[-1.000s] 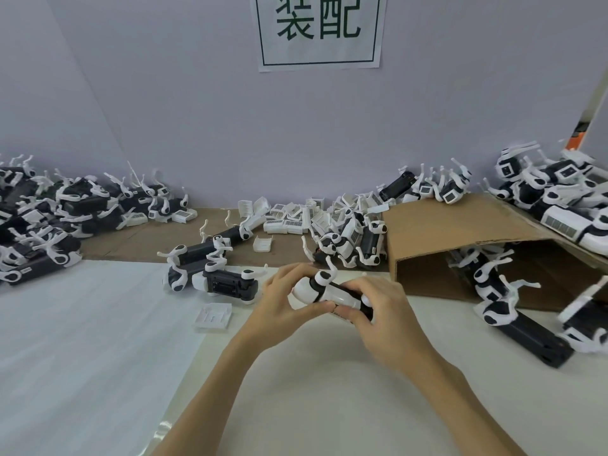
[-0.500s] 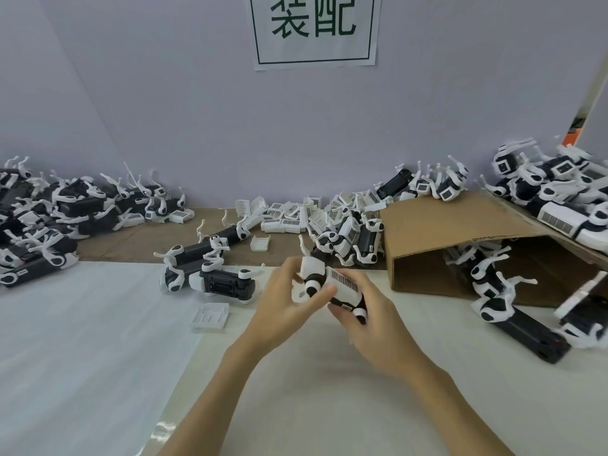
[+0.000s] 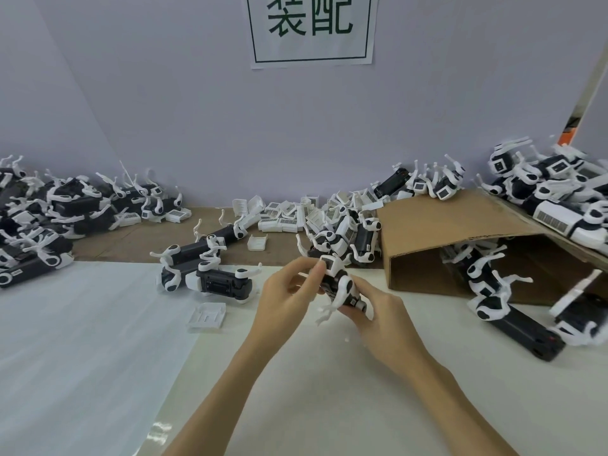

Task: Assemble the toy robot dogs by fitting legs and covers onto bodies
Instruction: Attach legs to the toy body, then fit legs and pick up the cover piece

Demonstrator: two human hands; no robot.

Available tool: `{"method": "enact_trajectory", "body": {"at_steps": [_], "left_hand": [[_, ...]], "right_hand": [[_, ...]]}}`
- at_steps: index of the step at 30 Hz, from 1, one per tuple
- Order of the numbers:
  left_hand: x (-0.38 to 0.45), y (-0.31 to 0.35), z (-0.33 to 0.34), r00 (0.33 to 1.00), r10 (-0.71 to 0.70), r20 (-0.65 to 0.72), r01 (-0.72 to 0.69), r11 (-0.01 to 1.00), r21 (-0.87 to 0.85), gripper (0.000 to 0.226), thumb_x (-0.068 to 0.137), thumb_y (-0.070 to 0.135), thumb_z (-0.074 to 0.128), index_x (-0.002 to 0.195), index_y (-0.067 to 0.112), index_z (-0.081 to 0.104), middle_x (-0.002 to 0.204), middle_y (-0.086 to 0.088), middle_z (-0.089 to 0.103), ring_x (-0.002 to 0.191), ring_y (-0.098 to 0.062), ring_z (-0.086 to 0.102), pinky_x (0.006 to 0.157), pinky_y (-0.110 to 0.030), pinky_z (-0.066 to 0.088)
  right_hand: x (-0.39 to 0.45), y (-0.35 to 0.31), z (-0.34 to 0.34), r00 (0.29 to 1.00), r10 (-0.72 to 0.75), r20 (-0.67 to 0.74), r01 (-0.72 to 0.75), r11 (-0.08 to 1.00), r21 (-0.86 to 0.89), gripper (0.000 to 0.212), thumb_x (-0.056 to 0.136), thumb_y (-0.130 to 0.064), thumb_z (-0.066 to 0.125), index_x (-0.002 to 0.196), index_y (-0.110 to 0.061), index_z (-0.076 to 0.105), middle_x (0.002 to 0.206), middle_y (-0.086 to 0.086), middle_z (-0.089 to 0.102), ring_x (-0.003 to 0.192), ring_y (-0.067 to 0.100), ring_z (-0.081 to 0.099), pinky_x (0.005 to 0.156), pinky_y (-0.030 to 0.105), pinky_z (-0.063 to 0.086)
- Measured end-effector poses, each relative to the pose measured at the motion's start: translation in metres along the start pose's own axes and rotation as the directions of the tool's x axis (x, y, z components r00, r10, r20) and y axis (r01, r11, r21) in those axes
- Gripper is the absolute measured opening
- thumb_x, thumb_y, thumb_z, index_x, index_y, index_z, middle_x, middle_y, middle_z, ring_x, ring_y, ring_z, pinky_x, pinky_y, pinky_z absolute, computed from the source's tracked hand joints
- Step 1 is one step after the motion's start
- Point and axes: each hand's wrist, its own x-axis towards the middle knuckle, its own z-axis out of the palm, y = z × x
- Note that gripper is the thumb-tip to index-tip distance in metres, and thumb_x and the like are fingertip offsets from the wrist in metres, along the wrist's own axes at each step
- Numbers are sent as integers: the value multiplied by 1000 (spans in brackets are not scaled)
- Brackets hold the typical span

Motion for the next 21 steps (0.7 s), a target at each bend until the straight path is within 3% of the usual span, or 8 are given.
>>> {"method": "enact_trajectory", "body": {"at_steps": [3, 5, 8, 11, 14, 16, 18, 21], "left_hand": [[2, 0, -3, 993, -111, 27, 113, 990, -82, 35, 110, 43, 54, 104, 17, 75, 98, -18, 70, 86, -22, 65, 85, -31, 47], [3, -1, -3, 983, -180, 37, 183, 979, -95, 42, 108, 51, 51, 105, 17, 75, 100, -14, 73, 86, -14, 66, 83, -27, 49], [4, -3, 1, 956, -295, -5, 291, 945, -148, 45, 102, 59, 57, 107, 19, 77, 92, -2, 77, 81, -12, 69, 76, -23, 53], [8, -7, -2, 904, -426, -44, 388, 858, -338, 48, 104, 50, 60, 113, 5, 76, 94, -16, 78, 81, -25, 69, 86, -37, 54], [11, -13, -13, 897, -442, -18, 398, 825, -401, 52, 105, 48, 59, 113, -1, 76, 101, -28, 76, 80, -32, 69, 88, -42, 53], [12, -17, -18, 909, -417, 6, 396, 858, -326, 54, 107, 51, 53, 112, 2, 77, 99, -27, 77, 81, -35, 71, 91, -46, 56], [12, -21, -20, 932, -358, -53, 349, 929, -126, 63, 109, 61, 41, 111, 8, 76, 92, -20, 79, 80, -34, 77, 84, -50, 64], [11, -26, -29, 953, -40, -299, 153, 918, 365, 73, 106, 71, 23, 109, 16, 72, 77, 0, 77, 64, -20, 74, 65, -47, 61]], "right_hand": [[-1, 0, 4, 999, 16, 37, -19, 996, 90, 39, 99, -25, 70, 131, -45, 61, 108, -24, 70, 103, 3, 65, 87, 18, 53], [-1, -2, 7, 1000, 7, 19, -8, 1000, 24, 46, 99, -20, 70, 140, -36, 59, 120, -16, 66, 114, 7, 60, 98, 28, 51], [-3, -4, 13, 999, -33, -5, 33, 992, -121, 53, 95, -25, 75, 145, -33, 58, 119, -12, 58, 116, 10, 51, 99, 27, 47], [-2, -9, 12, 991, 113, 77, -119, 989, 92, 54, 93, -51, 70, 144, -48, 52, 120, -13, 55, 106, 4, 58, 90, 18, 51], [3, -14, 6, 921, 280, 271, -361, 874, 324, 67, 83, -73, 60, 141, -41, 54, 109, -1, 72, 82, 15, 74, 76, 35, 63], [4, -15, 0, 903, 279, 327, -396, 837, 379, 56, 84, -67, 65, 124, -29, 68, 101, 4, 76, 79, 29, 77, 76, 48, 64], [4, -15, -5, 876, 309, 369, -455, 781, 428, 52, 84, -62, 72, 112, -19, 74, 101, 10, 76, 78, 39, 77, 68, 40, 63], [14, -20, -16, 791, 425, 439, -610, 588, 530, 58, 79, -56, 79, 108, -6, 78, 102, 25, 74, 84, 43, 76, 63, 34, 62]]}}
